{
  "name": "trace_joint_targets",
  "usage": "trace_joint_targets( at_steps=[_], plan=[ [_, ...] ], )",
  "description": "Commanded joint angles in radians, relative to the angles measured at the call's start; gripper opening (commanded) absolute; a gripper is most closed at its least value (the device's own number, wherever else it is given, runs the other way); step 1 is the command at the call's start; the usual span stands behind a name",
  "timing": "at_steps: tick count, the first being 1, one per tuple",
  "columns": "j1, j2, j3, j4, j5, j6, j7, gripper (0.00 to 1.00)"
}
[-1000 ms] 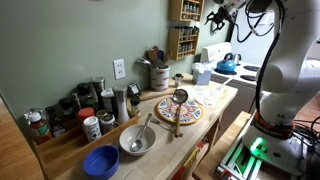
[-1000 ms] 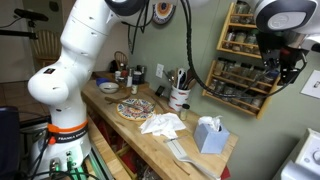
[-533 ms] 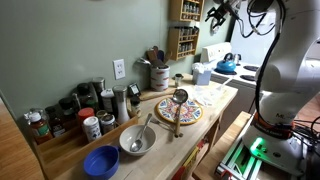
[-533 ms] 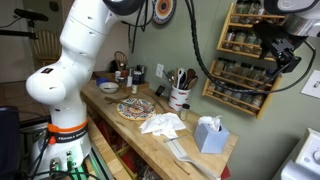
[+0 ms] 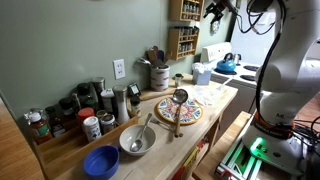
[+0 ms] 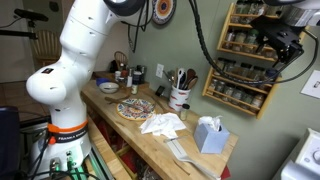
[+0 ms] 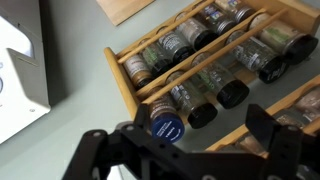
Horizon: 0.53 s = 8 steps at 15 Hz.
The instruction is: Move a bottle from the bottom rack to the counter
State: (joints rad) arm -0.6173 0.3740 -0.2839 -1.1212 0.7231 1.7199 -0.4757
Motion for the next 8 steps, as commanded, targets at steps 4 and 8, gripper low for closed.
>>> trace_joint_targets(
  at_steps=[4,8],
  plan=[
    [0.015,0.02,0.022,0.012,0.004,0.073,-0.136,1.0],
    [0.016,0.054,0.048,0.027,0.005,0.135,-0.332,1.0]
  ],
)
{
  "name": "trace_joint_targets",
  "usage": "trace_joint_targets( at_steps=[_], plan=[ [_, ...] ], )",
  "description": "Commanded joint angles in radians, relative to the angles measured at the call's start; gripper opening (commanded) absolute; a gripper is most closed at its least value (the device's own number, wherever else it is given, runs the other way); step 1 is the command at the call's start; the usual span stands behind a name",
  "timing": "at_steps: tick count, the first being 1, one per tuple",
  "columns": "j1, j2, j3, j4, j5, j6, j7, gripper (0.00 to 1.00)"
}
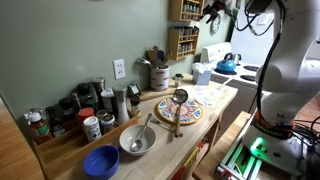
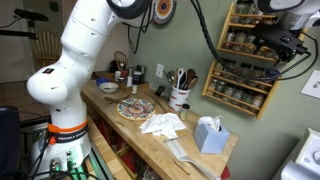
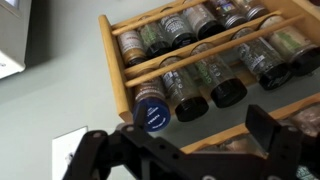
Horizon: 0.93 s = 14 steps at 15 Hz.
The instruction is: Move a bottle from the bottom rack to the counter
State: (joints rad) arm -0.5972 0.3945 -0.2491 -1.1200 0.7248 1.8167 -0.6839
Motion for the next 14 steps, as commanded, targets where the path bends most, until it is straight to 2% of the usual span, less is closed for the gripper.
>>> trace_joint_targets(
  at_steps=[1,7,14],
  plan=[
    [-0.009,0.045,0.019,0.036,0.003,0.041,-0.177,1.0],
    [-0.025,0.096,0.034,0.091,0.018,0.054,-0.436,1.0],
    [-0.014,0.143,0.041,0.136,0.017,0.105,-0.559,1.0]
  ],
)
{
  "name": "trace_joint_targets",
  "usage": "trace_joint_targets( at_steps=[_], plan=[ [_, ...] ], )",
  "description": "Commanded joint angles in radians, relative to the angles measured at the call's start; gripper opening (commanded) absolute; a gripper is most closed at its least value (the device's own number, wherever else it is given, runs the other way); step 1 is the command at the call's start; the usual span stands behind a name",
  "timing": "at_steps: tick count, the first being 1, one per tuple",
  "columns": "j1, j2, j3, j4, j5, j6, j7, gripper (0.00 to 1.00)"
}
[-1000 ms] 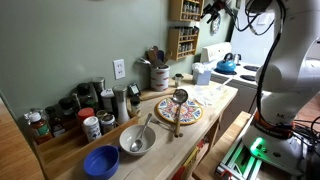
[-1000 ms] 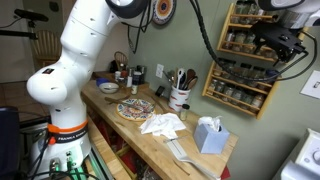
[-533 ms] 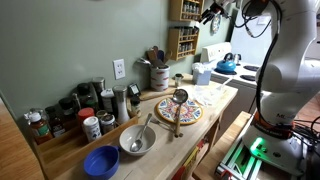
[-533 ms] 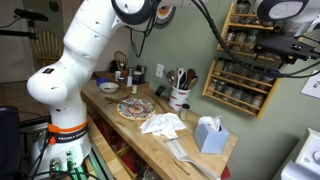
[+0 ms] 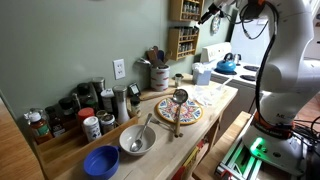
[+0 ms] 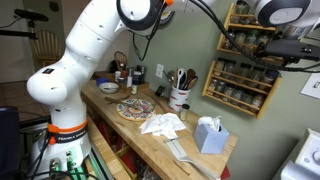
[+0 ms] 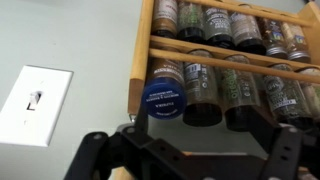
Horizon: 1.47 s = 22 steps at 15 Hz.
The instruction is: Move a bottle from the bottom rack to the counter
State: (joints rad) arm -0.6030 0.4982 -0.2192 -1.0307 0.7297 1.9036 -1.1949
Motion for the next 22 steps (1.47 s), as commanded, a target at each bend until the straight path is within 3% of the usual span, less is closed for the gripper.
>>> trace_joint_targets(
  at_steps=[1,22],
  plan=[
    [-0.009,0.046,0.015,0.055,0.013,0.017,-0.059,1.0],
    [-0.02,0.17,0.025,0.188,0.008,0.002,-0.112,1.0]
  ],
)
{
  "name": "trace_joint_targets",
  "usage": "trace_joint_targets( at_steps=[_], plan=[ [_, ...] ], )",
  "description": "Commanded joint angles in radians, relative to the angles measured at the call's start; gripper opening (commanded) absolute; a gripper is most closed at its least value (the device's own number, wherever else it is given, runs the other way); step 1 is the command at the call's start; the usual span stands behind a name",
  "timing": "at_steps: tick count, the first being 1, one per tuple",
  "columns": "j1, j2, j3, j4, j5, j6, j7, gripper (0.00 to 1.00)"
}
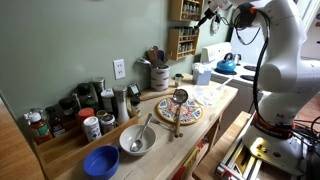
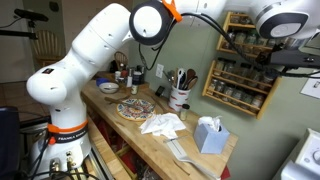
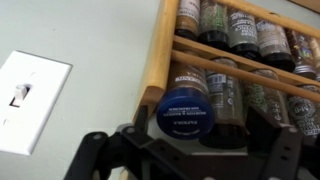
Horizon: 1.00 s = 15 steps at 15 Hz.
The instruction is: Move a bottle from the bottom rack to the counter
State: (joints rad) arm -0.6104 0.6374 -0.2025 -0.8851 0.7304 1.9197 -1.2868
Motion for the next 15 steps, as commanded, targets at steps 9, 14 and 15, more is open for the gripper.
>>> trace_joint_targets(
  at_steps=[9,14,15],
  plan=[
    [-0.029,0.038,0.016,0.037,0.048,-0.023,0.003,1.0],
    [-0.038,0.03,0.017,0.035,0.05,-0.064,-0.014,1.0],
    [-0.039,0.03,0.017,0.037,0.051,-0.07,-0.015,0.96]
  ],
)
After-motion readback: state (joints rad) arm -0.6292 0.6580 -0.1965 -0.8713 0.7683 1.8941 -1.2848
